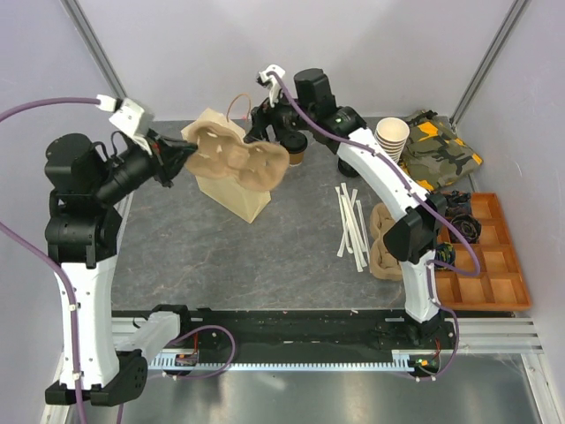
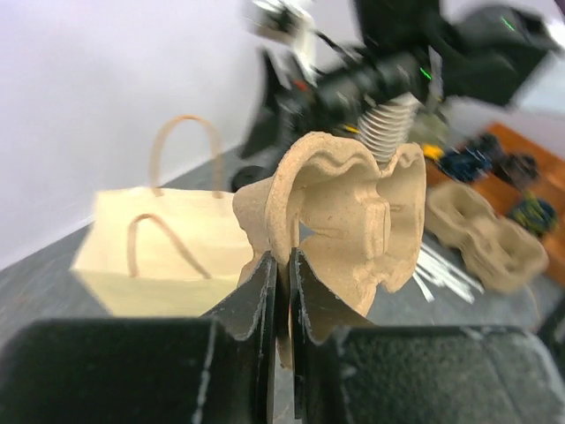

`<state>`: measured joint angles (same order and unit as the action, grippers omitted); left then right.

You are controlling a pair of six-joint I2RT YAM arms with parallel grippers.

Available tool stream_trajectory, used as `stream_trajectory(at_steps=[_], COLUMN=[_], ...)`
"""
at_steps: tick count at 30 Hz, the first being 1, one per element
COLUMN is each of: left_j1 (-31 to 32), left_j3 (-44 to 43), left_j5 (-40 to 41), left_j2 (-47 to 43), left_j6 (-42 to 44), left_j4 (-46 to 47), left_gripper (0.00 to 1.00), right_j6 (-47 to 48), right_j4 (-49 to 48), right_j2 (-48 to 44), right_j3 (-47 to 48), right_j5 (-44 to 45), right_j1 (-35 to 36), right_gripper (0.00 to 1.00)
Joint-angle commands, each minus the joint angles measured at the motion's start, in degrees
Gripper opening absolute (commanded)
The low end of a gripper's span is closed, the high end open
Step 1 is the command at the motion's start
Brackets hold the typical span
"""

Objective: Pack the takeout coffee

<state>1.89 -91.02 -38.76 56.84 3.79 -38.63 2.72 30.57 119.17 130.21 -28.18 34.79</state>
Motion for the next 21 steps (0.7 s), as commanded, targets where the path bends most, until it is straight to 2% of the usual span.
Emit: stream_trajectory(at_steps=[1,4,7,8,10,18,21], left_j1=[-3.54,-4.35,-5.14,-5.14,-5.32,-6.37,-6.99], left_j3=[-3.72,-5.3,-7.15,-8.11,-8.99,-11.02,-11.54], left_j5=[9.31,11.25,11.96,12.13,11.96,10.9,11.25], left_j2=[1.69,2.4,3.45,3.54,4.07,5.47,5.91], left_j6=[-10.2,-12.05,-13.46,-13.9,-14.95,-18.73,-19.35], left_j4=[4.44,4.71,4.71,4.79,5.41,7.69,7.69], left_gripper=[0.02,0.02,0.02,0.02,0.02,0.02,0.02], right_j6=[0.0,0.18,0.09,-0.17,-0.35,0.27,-0.87], right_j4=[-4.2,-4.73,-4.73,-4.81,-4.81,-5.34,-4.9], right_j2=[0.44,0.36,-0.43,-0.78,-2.27,-5.09,-5.18], right_j3=[0.39,-0.83,-2.15,-3.11,-5.3,-11.82,-11.74], right_j5=[2.86,4.1,5.42,5.86,6.65,7.97,7.36], right_j1=[1.68,2.22,2.57,2.57,2.66,2.83,2.92], right_gripper=[0.85,0.79,0.67,0.57,0.44,0.39,0.16])
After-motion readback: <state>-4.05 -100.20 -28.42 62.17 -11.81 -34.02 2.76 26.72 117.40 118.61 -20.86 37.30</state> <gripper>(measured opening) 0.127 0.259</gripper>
